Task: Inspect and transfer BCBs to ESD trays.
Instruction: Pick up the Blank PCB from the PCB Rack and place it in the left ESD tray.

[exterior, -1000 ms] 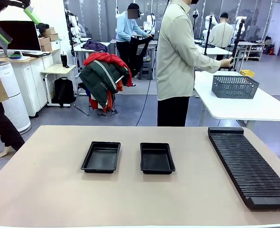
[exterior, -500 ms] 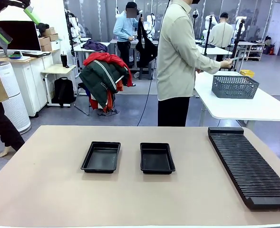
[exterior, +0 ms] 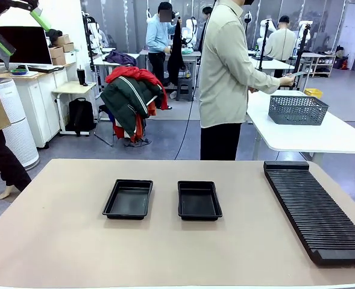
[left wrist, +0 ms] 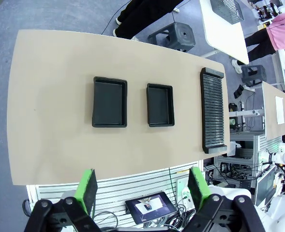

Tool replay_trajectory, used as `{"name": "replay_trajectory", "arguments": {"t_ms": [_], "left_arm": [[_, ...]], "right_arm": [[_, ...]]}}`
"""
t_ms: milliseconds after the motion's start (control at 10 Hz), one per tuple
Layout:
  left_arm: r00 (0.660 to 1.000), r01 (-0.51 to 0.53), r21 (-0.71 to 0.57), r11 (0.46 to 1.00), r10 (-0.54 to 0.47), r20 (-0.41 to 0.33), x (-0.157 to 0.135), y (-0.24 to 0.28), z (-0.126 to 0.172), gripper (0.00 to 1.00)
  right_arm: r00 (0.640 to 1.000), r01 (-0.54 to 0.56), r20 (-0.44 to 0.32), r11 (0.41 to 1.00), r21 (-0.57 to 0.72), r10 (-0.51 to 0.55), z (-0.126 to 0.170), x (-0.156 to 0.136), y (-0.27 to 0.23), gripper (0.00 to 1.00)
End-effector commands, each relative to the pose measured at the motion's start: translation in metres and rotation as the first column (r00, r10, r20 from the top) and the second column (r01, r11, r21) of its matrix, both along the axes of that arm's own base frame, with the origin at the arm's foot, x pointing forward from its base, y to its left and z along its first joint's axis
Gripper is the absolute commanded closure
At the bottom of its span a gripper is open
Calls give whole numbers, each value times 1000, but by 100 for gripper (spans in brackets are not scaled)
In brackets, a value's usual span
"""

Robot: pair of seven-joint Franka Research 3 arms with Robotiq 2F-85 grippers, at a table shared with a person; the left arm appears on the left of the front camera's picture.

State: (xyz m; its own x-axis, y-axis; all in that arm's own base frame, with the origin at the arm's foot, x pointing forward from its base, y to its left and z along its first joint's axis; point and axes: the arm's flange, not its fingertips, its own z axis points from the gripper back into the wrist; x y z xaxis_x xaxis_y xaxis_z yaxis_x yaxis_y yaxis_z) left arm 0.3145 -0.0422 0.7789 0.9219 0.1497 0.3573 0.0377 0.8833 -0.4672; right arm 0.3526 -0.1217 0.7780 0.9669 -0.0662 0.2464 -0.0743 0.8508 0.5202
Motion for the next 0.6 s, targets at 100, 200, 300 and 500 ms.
{"name": "replay_trajectory", "arguments": {"t_ms": [100, 200, 300, 500], "left_arm": [[1000, -1, -4, 1000, 1, 0, -1, 0, -1, 0], [1000, -1, -4, 1000, 1, 0, -1, 0, -1, 0], [1000, -1, -4, 1000, 1, 0, -1, 0, -1, 0], [1000, -1, -4, 1000, 1, 0, -1, 0, -1, 0]], "right_arm": [[1000, -6, 4, 1000, 3, 6, 0, -1, 1, 0], [1000, -6, 4, 1000, 3, 6, 0, -1, 1, 0], [1000, -6, 4, 1000, 3, 6, 0, -1, 1, 0], [1000, -6, 4, 1000, 3, 6, 0, -1, 1, 0]]}}
